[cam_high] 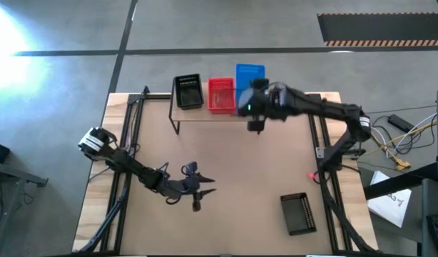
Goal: Stack baskets on shelf by color
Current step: Stack the blue bin on the blue bins on the shelf, then adjust the black bins on the shelf
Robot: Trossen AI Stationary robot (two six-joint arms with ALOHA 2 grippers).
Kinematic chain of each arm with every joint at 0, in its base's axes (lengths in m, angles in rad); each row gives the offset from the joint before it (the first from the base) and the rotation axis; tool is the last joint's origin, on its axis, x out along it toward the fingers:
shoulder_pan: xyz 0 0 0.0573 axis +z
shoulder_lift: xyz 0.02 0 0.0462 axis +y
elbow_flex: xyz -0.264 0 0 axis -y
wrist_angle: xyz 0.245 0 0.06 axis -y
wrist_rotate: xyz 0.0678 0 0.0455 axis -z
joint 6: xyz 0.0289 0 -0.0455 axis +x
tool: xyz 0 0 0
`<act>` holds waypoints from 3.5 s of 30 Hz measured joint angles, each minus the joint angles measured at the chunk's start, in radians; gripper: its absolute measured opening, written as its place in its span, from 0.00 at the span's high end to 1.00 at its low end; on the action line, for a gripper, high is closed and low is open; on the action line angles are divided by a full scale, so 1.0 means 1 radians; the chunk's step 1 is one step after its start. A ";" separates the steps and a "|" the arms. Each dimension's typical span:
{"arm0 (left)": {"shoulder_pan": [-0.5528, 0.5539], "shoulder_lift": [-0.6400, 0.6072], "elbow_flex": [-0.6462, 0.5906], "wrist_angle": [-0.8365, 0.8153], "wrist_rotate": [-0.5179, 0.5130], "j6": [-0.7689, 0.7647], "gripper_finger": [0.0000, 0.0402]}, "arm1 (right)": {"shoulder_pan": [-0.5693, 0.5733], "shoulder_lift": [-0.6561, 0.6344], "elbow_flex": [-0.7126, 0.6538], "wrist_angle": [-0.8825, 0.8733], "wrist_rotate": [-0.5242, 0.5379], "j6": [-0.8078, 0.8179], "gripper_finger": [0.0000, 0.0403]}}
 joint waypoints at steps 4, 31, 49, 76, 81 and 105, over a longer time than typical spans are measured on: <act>0.000 -0.002 0.001 0.000 0.007 0.001 0.65 | -0.095 0.000 -0.015 -0.042 -0.178 0.001 0.97; -0.007 -0.064 0.000 -0.025 0.009 -0.007 0.65 | -0.072 -0.106 -0.070 -0.049 -0.200 0.189 0.68; 0.573 -0.587 0.507 -1.318 0.084 0.121 0.98 | 0.537 -0.228 -0.879 1.027 -0.068 0.512 0.82; 0.987 -0.201 0.832 -1.663 0.498 0.413 1.00 | 0.729 0.005 -0.881 1.177 0.197 0.634 0.87; 0.983 -0.248 0.835 -1.655 0.482 0.412 1.00 | 0.731 -0.007 -0.881 1.175 0.222 0.617 0.87; 0.812 -0.412 0.499 -1.274 0.346 0.307 1.00 | 0.731 -0.009 -0.882 1.178 0.222 0.598 0.87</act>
